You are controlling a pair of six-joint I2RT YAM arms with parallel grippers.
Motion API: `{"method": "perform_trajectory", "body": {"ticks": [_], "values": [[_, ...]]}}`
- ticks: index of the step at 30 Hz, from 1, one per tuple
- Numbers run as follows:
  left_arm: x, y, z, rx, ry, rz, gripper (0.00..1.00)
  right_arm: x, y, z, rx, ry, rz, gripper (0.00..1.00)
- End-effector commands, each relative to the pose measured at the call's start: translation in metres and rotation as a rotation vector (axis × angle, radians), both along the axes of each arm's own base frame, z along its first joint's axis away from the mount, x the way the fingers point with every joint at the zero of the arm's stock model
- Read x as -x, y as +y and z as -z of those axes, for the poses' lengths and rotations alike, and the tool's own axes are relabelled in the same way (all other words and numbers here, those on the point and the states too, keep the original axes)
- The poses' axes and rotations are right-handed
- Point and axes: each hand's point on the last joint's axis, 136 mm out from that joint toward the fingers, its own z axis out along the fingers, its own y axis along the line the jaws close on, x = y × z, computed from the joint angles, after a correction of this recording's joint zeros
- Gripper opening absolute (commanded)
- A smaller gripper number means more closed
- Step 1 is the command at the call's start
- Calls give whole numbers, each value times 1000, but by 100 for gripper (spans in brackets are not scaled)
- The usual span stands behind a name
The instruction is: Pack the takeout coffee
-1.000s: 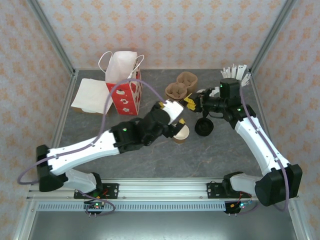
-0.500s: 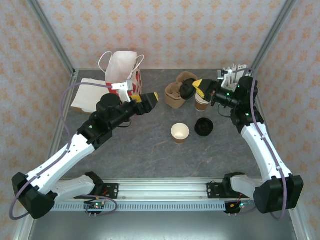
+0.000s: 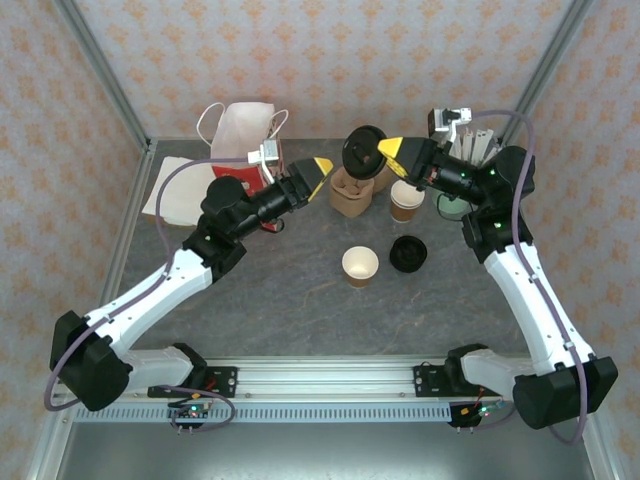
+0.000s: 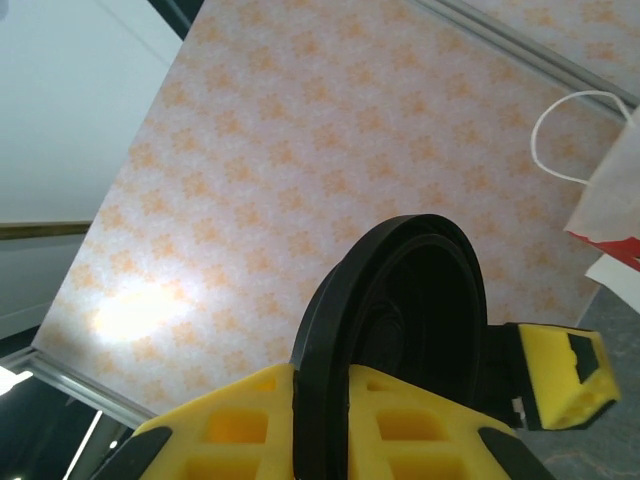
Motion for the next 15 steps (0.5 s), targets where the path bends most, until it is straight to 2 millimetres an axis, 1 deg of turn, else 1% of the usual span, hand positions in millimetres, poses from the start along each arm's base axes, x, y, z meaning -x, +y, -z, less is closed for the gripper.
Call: {"method": "perform_trajectory", "body": {"ticks": [1,4,7,9,15], "values": [[15,6,-57,136,-126,49,77,10,-2,-30,-60,-85,-17,15],[19,8,-66,173,-147,58,77,7,-2,-35,-91,-78,-23,15],[21,11,-75,200,-164,60,84,6,-2,-35,-102,-78,-26,15],[21,11,-77,200,-164,61,85,5,0,-34,-92,-72,-24,15],[20,7,-85,198,-174,76,88,12,7,-31,-67,-70,-39,15]]}}
